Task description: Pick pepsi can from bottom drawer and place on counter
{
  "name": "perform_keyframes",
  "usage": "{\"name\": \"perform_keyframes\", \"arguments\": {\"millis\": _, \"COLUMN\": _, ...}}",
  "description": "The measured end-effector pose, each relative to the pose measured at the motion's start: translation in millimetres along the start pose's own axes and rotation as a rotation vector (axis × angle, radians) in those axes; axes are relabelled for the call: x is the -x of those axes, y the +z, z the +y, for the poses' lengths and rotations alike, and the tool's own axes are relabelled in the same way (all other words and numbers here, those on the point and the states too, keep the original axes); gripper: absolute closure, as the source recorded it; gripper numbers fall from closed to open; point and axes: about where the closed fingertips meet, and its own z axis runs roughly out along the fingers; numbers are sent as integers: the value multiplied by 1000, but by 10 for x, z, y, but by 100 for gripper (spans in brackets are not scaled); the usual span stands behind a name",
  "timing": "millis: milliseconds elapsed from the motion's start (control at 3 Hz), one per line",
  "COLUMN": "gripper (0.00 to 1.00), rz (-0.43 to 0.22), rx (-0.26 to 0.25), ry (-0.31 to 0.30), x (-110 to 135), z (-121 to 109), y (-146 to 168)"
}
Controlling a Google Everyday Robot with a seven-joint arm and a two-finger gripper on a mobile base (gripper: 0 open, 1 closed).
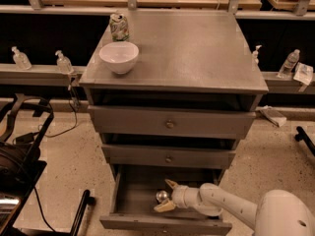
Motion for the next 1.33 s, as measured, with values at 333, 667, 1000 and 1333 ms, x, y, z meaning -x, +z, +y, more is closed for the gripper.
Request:
{"name": "perform_keyframes", "arguments": {"millis": 333, "gripper": 33, "rz": 2, "rx": 1, "ry": -2, "x": -40, "z": -6, "y": 11}}
{"name": "perform_keyframes", "arguments": {"millis": 667, "gripper": 64, "rz": 27, "rx": -33, "ry": 3, "x": -120, "z": -55, "y": -43}}
{"name": "perform_keyframes", "arguments": {"millis": 1000, "gripper": 87, "rz": 39, "rx": -64, "ry": 8, "x": -166, "z": -90, "y": -106}}
{"name": "perform_keyframes", "arguments": {"millis": 1333, "gripper": 100, "rz": -29, "rx": -80, "ry": 29, "x": -75, "z": -102, "y": -262}}
